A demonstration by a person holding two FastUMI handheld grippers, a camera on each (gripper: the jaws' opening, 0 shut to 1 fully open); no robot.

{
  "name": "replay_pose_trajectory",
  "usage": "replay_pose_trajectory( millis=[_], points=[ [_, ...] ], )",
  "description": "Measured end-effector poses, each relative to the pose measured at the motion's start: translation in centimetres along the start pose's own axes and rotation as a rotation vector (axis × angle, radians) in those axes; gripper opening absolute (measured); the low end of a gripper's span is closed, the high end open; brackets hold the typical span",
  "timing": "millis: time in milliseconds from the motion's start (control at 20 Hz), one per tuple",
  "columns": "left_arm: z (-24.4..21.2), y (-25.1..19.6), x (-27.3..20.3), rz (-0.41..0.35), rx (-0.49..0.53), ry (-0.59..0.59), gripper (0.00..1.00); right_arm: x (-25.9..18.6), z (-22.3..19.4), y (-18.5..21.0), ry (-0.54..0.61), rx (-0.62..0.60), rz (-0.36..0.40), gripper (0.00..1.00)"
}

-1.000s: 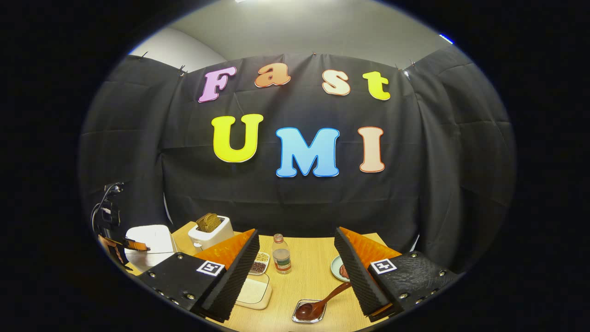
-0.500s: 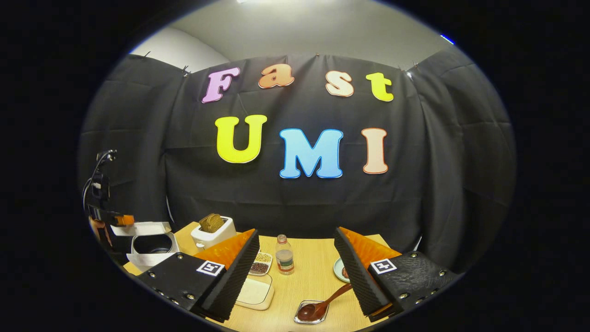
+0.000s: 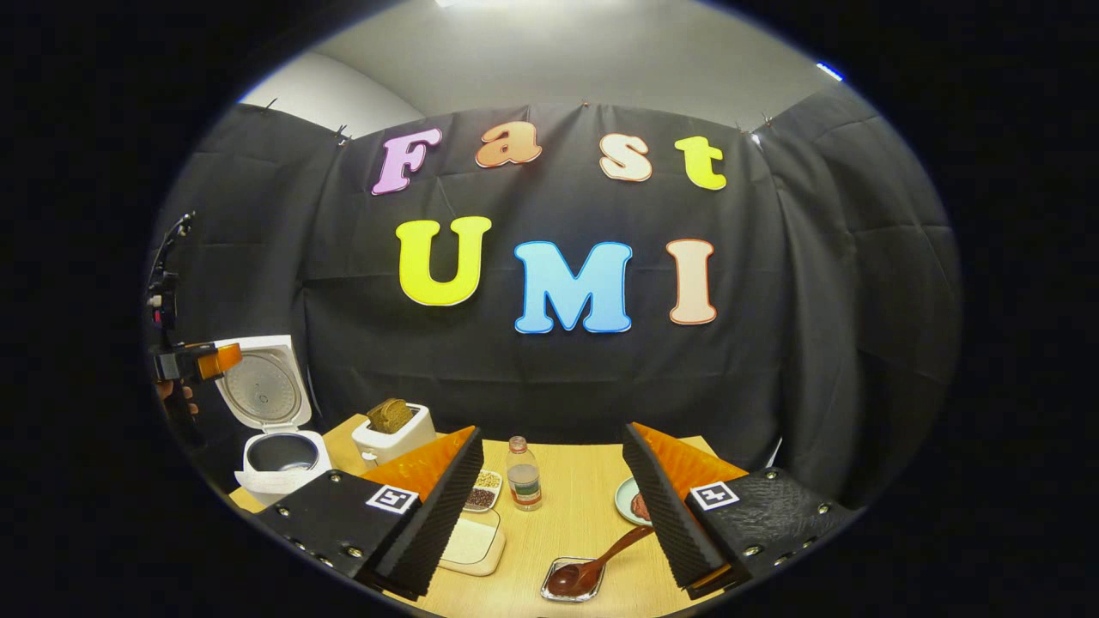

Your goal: Close the left gripper, press the button to open the rice cooker; take a wooden spoon from the chopstick holder with the right hand, scoop a spoonful of rice and pour it into the rice cooker, then put the wooden spoon back into the chopstick holder.

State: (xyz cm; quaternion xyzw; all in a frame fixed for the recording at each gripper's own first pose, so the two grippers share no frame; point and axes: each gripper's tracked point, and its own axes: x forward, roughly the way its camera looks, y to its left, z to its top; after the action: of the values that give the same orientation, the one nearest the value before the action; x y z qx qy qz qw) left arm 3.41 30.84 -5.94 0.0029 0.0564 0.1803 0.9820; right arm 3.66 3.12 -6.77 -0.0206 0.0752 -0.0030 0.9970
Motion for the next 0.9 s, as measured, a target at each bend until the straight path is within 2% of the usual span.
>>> replay_pose_trajectory(
  millis=[250, 550, 750, 800, 900],
  points=[
    [1.6, -6.4, -3.4, -0.123, -0.038, -0.072, 0.98, -0.1, -0.3, -1.7, -0.008, 0.01, -0.033, 0.99],
    [0.5, -12.1, -5.9, -0.191, -0.005, -0.096, 0.98, 0.2, -0.8, -3.6, -0.012, 0.028, -0.062, 0.99],
    [0.6, -13.8, -6.5, -0.224, -0.014, -0.098, 0.96, 0.8, -2.1, -4.7, 0.014, 0.026, -0.065, 0.99],
    [0.6, -14.1, -6.5, -0.229, -0.021, -0.092, 0.97, 1.0, -2.4, -4.8, 0.018, 0.03, -0.057, 0.96],
    [-0.2, -14.6, -6.5, -0.242, -0.027, -0.073, 0.97, 1.5, -3.2, -5.2, 0.029, 0.033, -0.054, 0.99]
  ],
)
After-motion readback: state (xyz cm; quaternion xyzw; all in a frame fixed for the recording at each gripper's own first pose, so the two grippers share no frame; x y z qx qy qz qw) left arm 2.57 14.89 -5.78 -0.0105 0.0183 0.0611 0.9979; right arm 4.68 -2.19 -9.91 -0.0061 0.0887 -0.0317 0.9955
